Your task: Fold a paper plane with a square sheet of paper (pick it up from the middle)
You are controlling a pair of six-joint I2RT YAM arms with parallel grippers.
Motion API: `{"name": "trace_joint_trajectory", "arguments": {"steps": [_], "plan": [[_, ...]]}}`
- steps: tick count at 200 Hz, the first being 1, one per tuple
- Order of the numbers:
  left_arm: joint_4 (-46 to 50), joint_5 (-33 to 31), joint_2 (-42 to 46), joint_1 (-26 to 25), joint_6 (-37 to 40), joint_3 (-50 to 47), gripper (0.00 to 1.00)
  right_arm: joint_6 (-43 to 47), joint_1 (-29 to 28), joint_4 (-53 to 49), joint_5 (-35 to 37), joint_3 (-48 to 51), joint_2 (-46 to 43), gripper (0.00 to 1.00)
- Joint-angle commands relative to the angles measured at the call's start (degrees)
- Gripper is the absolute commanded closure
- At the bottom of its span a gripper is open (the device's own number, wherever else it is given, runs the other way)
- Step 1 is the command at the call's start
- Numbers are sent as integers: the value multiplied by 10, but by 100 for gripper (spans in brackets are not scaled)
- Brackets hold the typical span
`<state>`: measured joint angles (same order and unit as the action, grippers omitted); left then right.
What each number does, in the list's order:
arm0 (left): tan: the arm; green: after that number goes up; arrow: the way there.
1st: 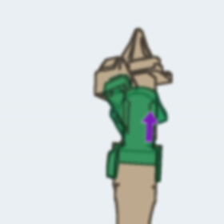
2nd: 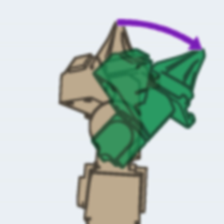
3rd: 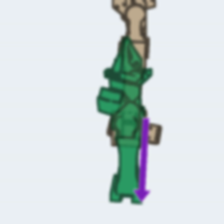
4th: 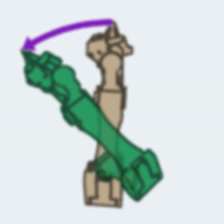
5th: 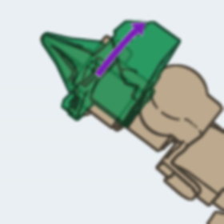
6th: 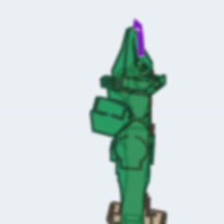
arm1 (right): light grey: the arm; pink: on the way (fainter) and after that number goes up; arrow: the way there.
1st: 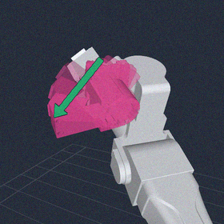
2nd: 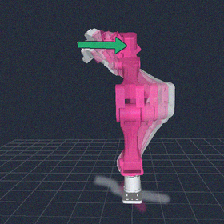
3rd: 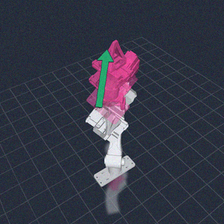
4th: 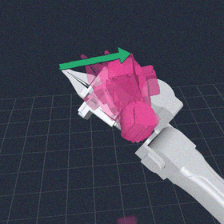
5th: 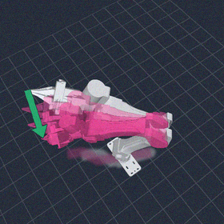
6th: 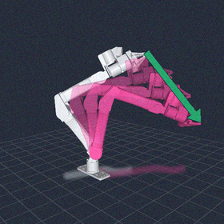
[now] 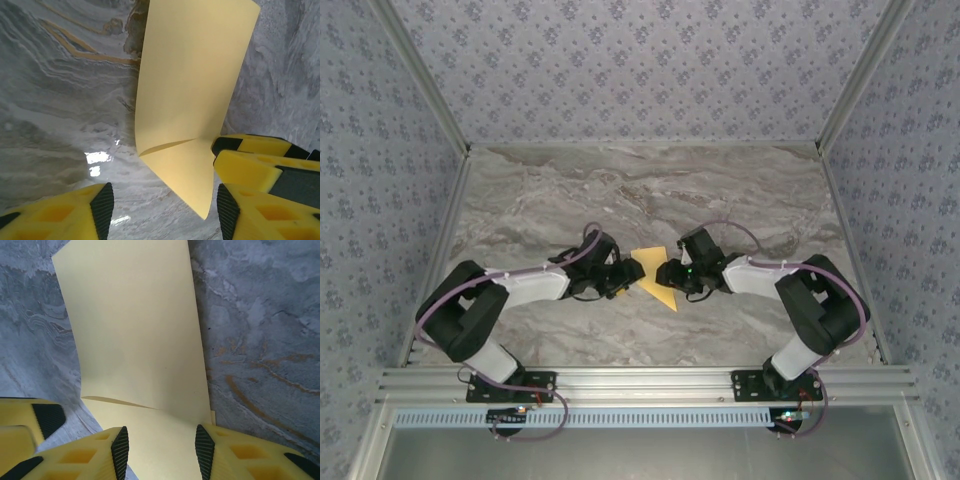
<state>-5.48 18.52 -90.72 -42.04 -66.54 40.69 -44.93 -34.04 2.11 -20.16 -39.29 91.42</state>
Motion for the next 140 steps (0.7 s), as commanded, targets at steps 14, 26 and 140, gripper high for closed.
{"name": "trace_joint_trajectory", "arguments": {"steps": [14, 26, 140], "plan": [[-51, 12, -31, -10, -26, 19, 50, -24, 18, 17, -22, 30, 4, 56], [-58, 13, -37, -9, -27, 21, 54, -25, 21, 21, -26, 33, 3, 56], [-38, -8, -50, -10, -33, 28, 57, -28, 37, 35, -42, 52, -7, 57]]}}
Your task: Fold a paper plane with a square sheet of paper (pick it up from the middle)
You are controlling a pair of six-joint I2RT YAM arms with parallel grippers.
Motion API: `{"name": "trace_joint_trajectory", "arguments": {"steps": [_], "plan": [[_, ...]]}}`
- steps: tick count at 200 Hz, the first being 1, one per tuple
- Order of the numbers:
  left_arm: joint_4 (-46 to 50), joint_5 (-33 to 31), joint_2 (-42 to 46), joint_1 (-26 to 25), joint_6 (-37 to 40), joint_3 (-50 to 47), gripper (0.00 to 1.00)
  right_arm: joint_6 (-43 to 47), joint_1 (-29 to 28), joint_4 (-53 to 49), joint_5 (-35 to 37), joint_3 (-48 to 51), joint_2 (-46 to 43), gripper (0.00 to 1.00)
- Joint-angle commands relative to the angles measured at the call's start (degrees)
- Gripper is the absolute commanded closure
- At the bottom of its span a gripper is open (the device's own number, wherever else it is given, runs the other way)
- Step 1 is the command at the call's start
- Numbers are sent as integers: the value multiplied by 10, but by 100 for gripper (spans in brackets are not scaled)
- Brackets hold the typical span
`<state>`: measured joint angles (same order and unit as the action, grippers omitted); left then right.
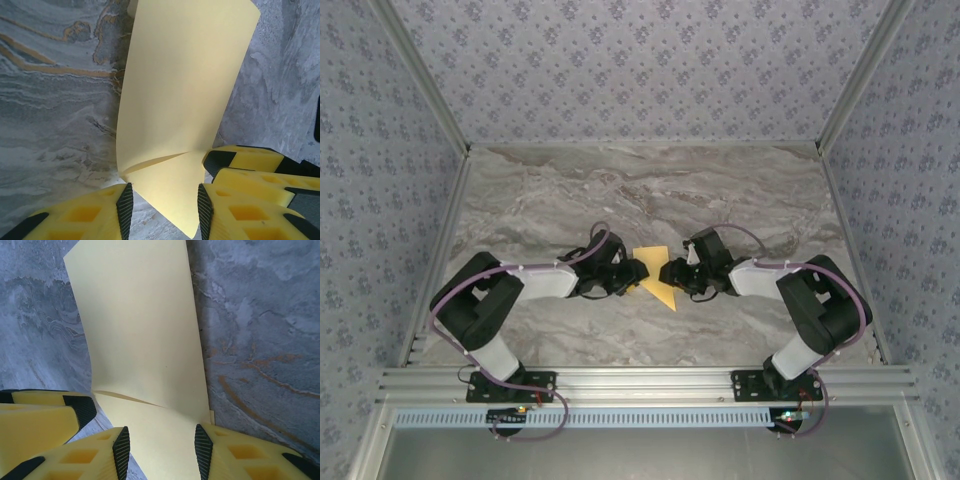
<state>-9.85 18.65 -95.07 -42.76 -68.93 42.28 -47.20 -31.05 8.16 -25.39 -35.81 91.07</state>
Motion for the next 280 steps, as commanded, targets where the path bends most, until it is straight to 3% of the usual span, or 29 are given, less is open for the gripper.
{"name": "trace_joint_trajectory", "arguments": {"steps": [1, 37, 144, 226, 280], "plan": [[7, -10, -6, -3, -9, 12, 57, -5, 8, -26, 10, 17, -3, 57], [21, -27, -2, -2, -10, 12, 57, -5, 9, -25, 10, 20, -3, 57], [-7, 6, -32, -2, -13, 26, 62, -7, 10, -19, 4, 20, -1, 57], [-56, 40, -40, -3, -11, 26, 77, 21, 10, 1, -3, 27, -6, 55], [-57, 43, -52, -7, -13, 35, 87, 87, 7, 13, 3, 30, -34, 53]]}}
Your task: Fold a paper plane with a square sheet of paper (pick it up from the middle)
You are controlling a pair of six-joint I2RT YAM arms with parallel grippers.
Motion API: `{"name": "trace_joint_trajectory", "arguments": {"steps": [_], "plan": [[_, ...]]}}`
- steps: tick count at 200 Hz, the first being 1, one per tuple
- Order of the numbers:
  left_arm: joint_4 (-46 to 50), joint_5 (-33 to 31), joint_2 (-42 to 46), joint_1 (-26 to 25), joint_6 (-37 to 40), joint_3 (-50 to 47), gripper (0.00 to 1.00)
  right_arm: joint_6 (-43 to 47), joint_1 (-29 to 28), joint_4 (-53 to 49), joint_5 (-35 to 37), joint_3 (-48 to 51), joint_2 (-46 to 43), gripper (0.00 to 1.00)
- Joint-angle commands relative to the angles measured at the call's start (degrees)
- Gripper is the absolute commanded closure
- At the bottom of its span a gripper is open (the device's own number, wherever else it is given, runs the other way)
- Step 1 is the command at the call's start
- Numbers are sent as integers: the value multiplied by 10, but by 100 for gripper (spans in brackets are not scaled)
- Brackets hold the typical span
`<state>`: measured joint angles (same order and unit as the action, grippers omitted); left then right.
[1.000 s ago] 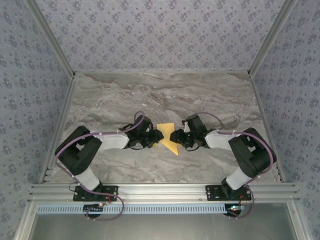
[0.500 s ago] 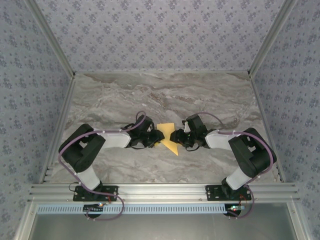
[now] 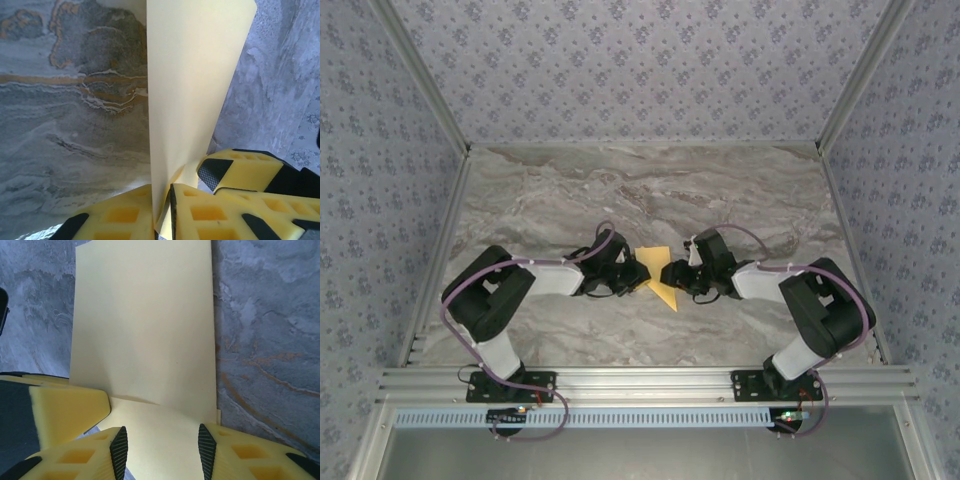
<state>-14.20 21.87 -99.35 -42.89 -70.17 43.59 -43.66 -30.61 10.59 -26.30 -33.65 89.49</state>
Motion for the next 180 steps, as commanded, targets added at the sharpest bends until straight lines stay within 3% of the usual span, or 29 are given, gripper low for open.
{"name": "trace_joint_trajectory", "arguments": {"steps": [1, 36, 53, 73, 93, 118, 148, 180], "plan": [[-13, 11, -9, -5, 0, 22, 88, 54, 2, -12, 12, 8, -19, 53], [7, 2, -5, -5, 0, 27, 94, 129, -9, -41, 43, 3, -60, 42], [25, -4, 1, -6, -1, 31, 94, 185, -43, -86, 121, -3, -93, 30], [42, -8, 6, -6, -3, 37, 94, 240, -108, -122, 262, -7, -121, 21], [56, -6, 8, -8, -3, 45, 94, 266, -154, -118, 370, 3, -135, 23], [64, -5, 8, -8, -7, 52, 94, 312, -202, -94, 451, 24, -139, 27], [70, -2, 12, -8, -11, 59, 94, 409, -271, -19, 510, 58, -128, 27], [72, -3, 18, -8, -18, 59, 94, 460, -296, 24, 536, 51, -82, 31]]}}
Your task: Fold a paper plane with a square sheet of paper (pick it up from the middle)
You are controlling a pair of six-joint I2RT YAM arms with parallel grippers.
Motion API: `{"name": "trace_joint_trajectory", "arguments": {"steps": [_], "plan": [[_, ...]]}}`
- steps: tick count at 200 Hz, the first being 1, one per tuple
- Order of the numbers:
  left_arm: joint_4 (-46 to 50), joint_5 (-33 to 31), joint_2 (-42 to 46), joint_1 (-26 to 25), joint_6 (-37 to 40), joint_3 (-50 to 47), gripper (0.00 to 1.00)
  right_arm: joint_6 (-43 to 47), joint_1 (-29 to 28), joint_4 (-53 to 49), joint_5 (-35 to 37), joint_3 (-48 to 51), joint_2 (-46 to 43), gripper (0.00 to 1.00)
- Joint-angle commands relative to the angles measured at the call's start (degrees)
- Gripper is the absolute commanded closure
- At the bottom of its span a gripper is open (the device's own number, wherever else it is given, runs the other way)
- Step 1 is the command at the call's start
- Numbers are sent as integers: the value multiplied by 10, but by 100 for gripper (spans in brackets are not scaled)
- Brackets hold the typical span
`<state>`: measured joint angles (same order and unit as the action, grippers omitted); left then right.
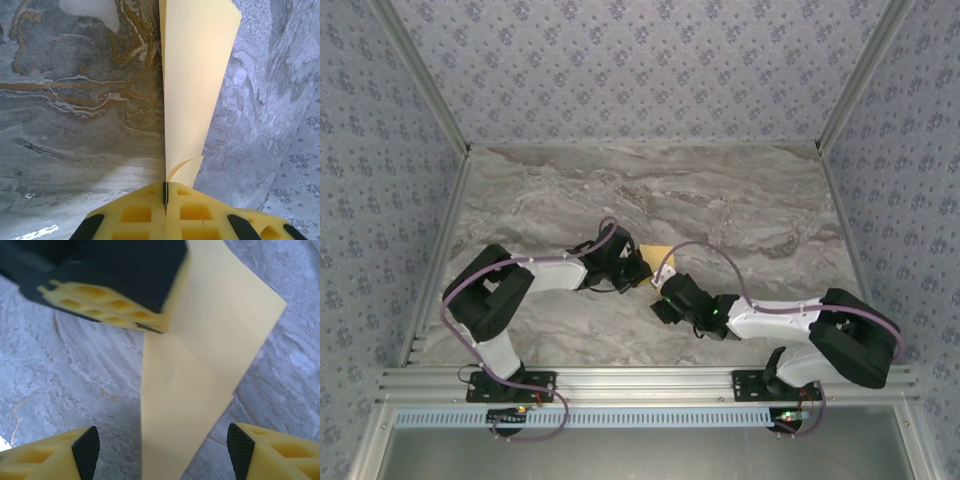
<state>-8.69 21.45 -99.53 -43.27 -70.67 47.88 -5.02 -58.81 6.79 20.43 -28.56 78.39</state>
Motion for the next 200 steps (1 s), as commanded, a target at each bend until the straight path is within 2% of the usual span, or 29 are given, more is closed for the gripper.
{"name": "trace_joint_trajectory", "arguments": {"steps": [1, 9, 25, 51, 92, 141, 180, 200], "plan": [[17, 1, 19, -4, -13, 17, 94, 76, -14, 65, 69, 1, 30, 32], [18, 1, 21, -4, -15, 17, 94, 84, -16, 78, 71, 2, 42, 34], [19, 1, 23, -4, -17, 17, 94, 94, -17, 111, 74, 5, 67, 47], [26, -3, 27, -5, -18, 16, 94, 110, -24, 154, 88, 14, 98, 55], [25, -3, 28, -4, -24, 14, 94, 113, -25, 197, 105, 25, 126, 58], [29, -7, 31, -4, -28, 13, 94, 113, -25, 220, 130, 23, 157, 66], [39, -12, 35, -2, -28, 9, 94, 107, -23, 218, 147, 28, 140, 70], [43, -13, 40, 2, -27, 9, 92, 102, -18, 214, 145, 34, 129, 75]]}}
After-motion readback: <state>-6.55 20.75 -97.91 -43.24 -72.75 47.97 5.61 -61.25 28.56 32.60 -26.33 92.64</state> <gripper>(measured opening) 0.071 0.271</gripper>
